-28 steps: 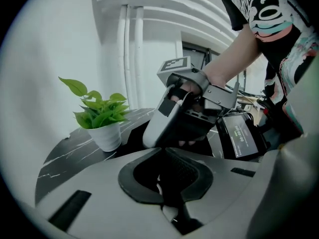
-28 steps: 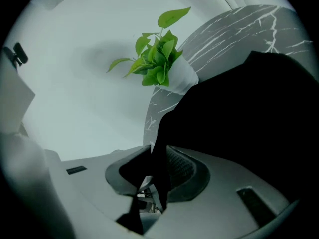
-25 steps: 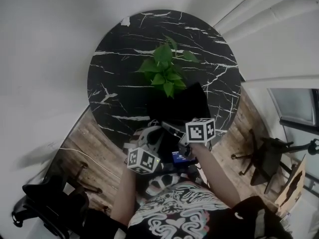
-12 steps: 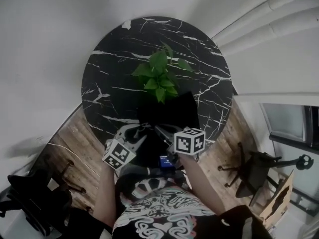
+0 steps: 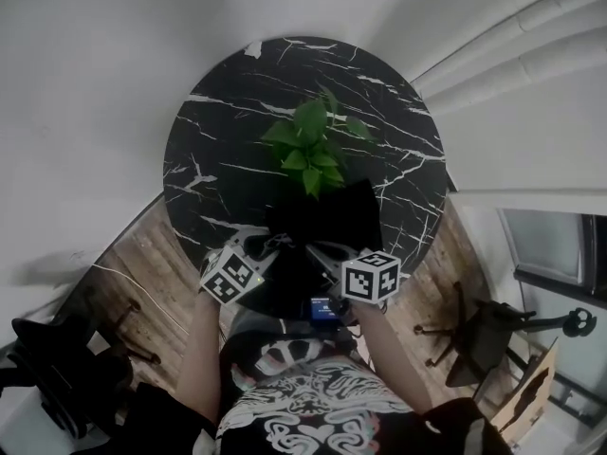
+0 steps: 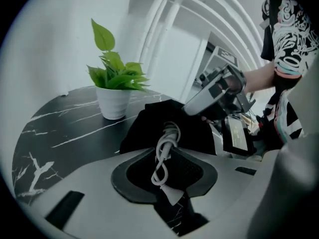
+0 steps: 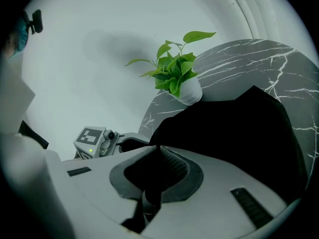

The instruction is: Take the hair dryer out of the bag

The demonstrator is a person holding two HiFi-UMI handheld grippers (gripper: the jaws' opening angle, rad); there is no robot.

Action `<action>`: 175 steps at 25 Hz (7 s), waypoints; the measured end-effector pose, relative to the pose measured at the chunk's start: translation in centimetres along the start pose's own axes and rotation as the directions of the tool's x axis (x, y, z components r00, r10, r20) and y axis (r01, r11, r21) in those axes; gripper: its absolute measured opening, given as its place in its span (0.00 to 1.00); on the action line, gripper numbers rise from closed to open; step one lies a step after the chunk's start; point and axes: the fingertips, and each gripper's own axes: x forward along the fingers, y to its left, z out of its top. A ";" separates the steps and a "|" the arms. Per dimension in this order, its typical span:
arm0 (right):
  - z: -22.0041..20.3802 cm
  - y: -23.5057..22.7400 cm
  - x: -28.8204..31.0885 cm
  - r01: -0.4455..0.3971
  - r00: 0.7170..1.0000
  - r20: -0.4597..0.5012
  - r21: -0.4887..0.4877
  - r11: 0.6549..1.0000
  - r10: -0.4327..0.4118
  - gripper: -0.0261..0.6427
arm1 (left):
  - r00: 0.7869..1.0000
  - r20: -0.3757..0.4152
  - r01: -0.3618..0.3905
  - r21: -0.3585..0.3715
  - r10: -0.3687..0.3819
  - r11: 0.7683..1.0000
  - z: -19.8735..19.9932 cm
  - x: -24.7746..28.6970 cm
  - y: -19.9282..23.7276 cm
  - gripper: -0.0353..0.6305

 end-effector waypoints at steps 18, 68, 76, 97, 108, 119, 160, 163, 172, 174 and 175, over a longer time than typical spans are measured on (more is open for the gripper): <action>0.6 -0.9 -1.0 0.021 0.998 0.056 0.033 0.999 -0.023 0.08 | 0.992 -0.095 0.104 0.172 -0.088 0.980 1.3 4.1 -1.8 0.41; -1.1 -19.7 -10.0 0.499 0.844 -0.012 -0.349 0.793 -0.536 0.24 | 0.968 -0.250 0.055 0.168 -0.011 0.984 0.7 9.1 -2.7 0.39; -2.2 -21.0 -9.3 0.514 0.818 -0.065 -0.364 0.777 -0.571 0.24 | 0.966 -0.259 0.028 0.167 0.017 0.986 0.8 9.3 -2.6 0.39; -3.7 -20.9 -8.6 0.504 0.827 -0.101 -0.304 0.808 -0.554 0.24 | 0.964 -0.256 -0.032 0.167 0.075 0.985 -0.6 7.7 -2.5 0.39; -3.2 -20.9 -8.7 0.531 0.820 -0.048 -0.310 0.789 -0.571 0.24 | 0.959 -0.262 -0.083 0.106 0.109 0.991 -3.3 4.9 -1.3 0.38; -3.0 -20.7 -8.7 0.534 0.817 -0.043 -0.317 0.784 -0.575 0.24 | 0.955 -0.266 -0.104 0.100 0.127 0.990 -4.4 3.9 -1.4 0.37; -2.6 -21.0 -9.2 0.544 0.818 -0.004 -0.320 0.775 -0.576 0.23 | 0.921 -0.339 -0.188 0.048 0.193 0.981 -8.9 -1.3 0.0 0.36; -2.7 -21.1 -9.2 0.543 0.818 -0.008 -0.318 0.777 -0.575 0.23 | 0.920 -0.340 -0.190 0.053 0.196 0.980 -8.9 -1.5 0.0 0.36; -2.3 -21.0 -9.6 0.567 0.802 0.014 -0.328 0.755 -0.597 0.23 | 0.919 -0.337 -0.201 0.045 0.205 0.978 -9.8 -2.4 0.0 0.36; -2.2 -21.0 -9.7 0.570 0.799 0.012 -0.333 0.751 -0.601 0.23 | 0.919 -0.337 -0.204 0.042 0.206 0.978 -10.0 -2.6 0.0 0.36; -2.2 -21.1 -9.7 0.570 0.798 0.011 -0.335 0.750 -0.602 0.23 | 0.918 -0.339 -0.203 0.040 0.205 0.978 -10.1 -2.8 0.0 0.36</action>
